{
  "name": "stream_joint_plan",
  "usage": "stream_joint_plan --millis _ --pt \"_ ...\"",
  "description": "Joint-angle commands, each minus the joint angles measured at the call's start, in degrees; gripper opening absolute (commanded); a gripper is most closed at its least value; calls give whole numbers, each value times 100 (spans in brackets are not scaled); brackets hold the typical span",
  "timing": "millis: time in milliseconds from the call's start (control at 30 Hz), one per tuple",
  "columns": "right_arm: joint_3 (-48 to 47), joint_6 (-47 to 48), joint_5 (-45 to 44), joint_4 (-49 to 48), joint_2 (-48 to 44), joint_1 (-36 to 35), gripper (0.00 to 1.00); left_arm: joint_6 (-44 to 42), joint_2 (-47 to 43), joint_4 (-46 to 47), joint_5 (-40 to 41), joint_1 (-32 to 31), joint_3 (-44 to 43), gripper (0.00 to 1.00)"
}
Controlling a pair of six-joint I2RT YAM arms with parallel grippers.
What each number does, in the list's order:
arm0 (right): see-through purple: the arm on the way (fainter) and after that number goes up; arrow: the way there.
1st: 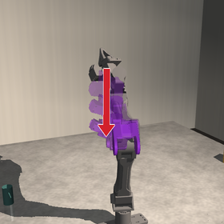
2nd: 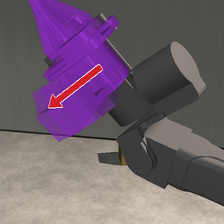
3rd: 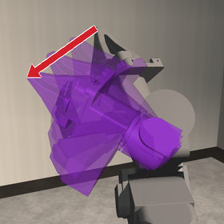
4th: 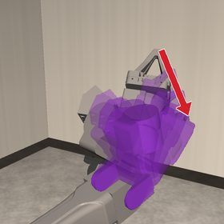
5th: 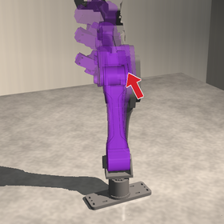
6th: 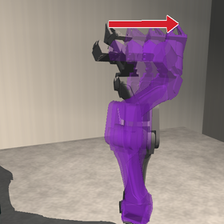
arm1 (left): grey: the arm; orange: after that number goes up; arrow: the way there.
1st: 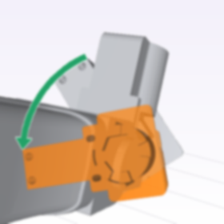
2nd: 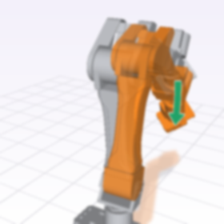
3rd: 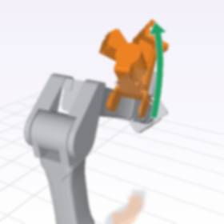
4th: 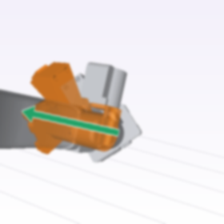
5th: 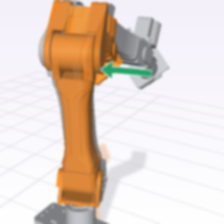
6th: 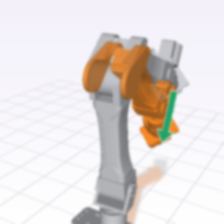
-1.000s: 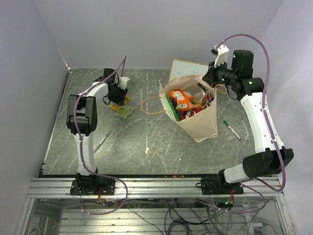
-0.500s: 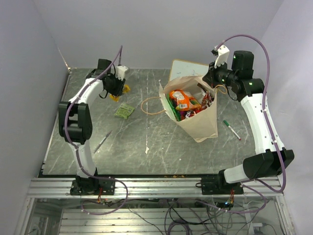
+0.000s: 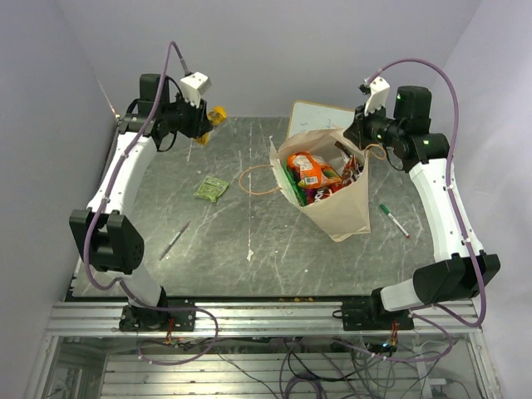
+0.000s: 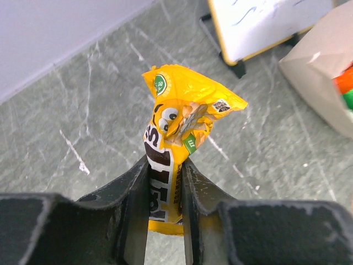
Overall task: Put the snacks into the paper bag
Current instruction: Place the snack in the paper bag.
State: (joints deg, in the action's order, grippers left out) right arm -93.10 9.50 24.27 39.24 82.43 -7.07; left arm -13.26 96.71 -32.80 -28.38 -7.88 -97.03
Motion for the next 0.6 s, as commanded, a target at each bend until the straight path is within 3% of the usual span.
stream_joint_plan --millis 0,233,567 --pt "57 17 132 49 -200 39 0 518 -406 219 -600 -112 -336 34" --pt "73 0 183 33 -237 39 0 977 -527 203 -837 -741 -790 34" --pt "143 -44 259 6 -306 39 0 1210 -93 222 -418 -2421 -1350 33"
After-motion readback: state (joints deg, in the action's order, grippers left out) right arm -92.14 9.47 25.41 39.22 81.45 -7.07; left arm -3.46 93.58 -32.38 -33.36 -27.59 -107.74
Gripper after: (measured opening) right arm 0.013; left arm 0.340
